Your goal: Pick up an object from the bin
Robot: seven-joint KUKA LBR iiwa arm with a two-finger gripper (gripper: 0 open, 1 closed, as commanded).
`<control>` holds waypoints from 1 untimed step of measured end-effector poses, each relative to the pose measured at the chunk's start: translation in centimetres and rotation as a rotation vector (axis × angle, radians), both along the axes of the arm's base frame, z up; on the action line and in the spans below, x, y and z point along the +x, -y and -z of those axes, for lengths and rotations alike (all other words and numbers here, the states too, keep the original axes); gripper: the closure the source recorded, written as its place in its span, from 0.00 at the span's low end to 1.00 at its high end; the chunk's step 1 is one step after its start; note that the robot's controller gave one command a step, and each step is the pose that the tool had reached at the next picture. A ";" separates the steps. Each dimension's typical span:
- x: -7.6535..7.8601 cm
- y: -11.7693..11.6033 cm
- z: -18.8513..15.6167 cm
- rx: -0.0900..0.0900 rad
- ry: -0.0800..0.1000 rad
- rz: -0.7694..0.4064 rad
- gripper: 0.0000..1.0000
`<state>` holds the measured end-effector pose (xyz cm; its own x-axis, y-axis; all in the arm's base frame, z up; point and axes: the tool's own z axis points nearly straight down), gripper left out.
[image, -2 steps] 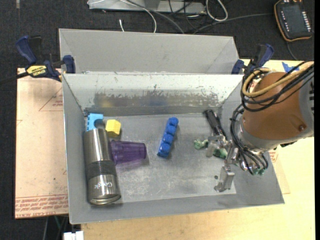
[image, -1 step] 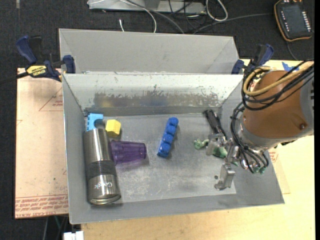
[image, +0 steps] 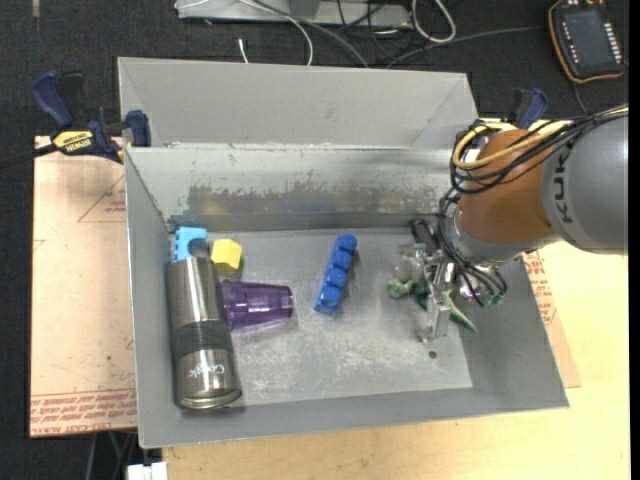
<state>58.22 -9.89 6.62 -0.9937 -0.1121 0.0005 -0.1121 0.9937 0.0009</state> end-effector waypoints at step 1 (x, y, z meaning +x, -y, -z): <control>0.6 0.8 -7.5 0.001 0.014 0.125 0.00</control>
Offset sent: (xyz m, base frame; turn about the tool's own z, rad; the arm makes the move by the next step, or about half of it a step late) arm -0.0049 -0.0521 0.0397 0.1039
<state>58.83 -10.67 14.13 -0.9998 0.0127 -0.0134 0.0127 0.9999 0.0014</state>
